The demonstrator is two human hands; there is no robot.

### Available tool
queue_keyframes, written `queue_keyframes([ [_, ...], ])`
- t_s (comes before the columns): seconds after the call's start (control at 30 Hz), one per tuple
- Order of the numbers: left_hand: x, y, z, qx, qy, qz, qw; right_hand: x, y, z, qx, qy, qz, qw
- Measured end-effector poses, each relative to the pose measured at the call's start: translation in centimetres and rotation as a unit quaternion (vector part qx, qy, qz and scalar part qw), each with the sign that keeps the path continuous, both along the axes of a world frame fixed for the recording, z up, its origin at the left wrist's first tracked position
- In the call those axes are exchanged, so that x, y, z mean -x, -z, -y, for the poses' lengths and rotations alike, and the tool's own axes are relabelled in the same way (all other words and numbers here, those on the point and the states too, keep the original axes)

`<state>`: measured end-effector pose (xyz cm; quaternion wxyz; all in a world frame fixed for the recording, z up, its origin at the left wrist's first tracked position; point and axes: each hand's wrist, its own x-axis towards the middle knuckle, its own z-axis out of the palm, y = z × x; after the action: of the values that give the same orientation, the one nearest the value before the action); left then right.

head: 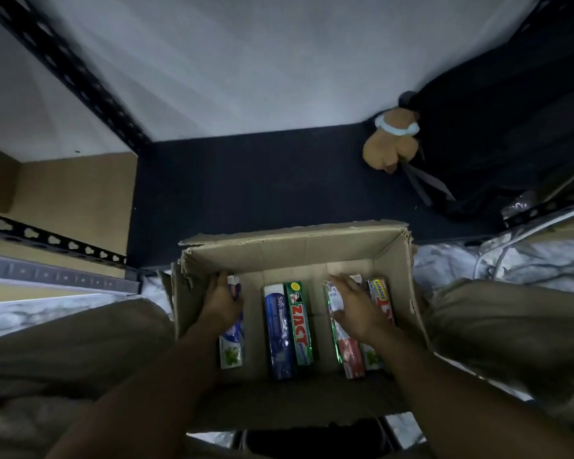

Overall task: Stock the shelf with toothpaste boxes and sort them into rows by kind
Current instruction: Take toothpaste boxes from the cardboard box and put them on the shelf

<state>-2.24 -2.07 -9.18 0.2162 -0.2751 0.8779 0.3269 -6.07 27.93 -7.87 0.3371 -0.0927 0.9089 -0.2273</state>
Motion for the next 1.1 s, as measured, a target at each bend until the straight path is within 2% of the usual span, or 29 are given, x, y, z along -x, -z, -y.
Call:
queue_keyframes([
  [0.17,1.0,1.5,0.3,0.099,0.126,0.081,0.984,0.1,0.1,-0.1,0.018,0.025,0.018,0.999],
  [0.3,1.3,1.1,-0.2,0.113,0.200,0.133,0.964,0.6,0.1,0.1,0.060,0.084,0.007,0.995],
  [0.4,0.6,1.4,0.0,0.069,0.152,0.128,0.978,0.8,0.0,0.1,0.083,0.101,0.007,0.991],
  [0.5,-0.1,1.3,-0.1,-0.082,0.043,0.079,0.993,0.7,-0.1,-0.1,0.098,0.118,0.030,0.988],
  [0.57,-0.7,1.2,-0.2,-0.165,-0.047,0.043,0.984,0.4,-0.1,-0.1,0.108,0.137,0.052,0.983],
  [0.63,-1.5,1.5,-0.3,-0.206,-0.109,0.007,0.972,0.1,0.2,-0.2,0.119,0.160,0.058,0.978],
  [0.73,-2.4,1.8,-0.6,-0.226,-0.168,0.006,0.959,-0.4,0.4,-0.4,0.151,0.220,0.088,0.960],
  [0.8,-2.8,1.4,-1.2,-0.231,-0.193,0.047,0.952,-0.9,0.6,-0.5,0.153,0.232,0.109,0.954],
  [0.97,-4.5,1.6,-1.9,-0.187,-0.123,0.135,0.965,-1.4,1.1,-0.3,0.095,0.219,0.120,0.964],
  [1.1,-5.2,1.2,-2.2,-0.177,-0.137,0.120,0.967,-1.5,0.9,0.0,0.087,0.211,0.132,0.965],
])
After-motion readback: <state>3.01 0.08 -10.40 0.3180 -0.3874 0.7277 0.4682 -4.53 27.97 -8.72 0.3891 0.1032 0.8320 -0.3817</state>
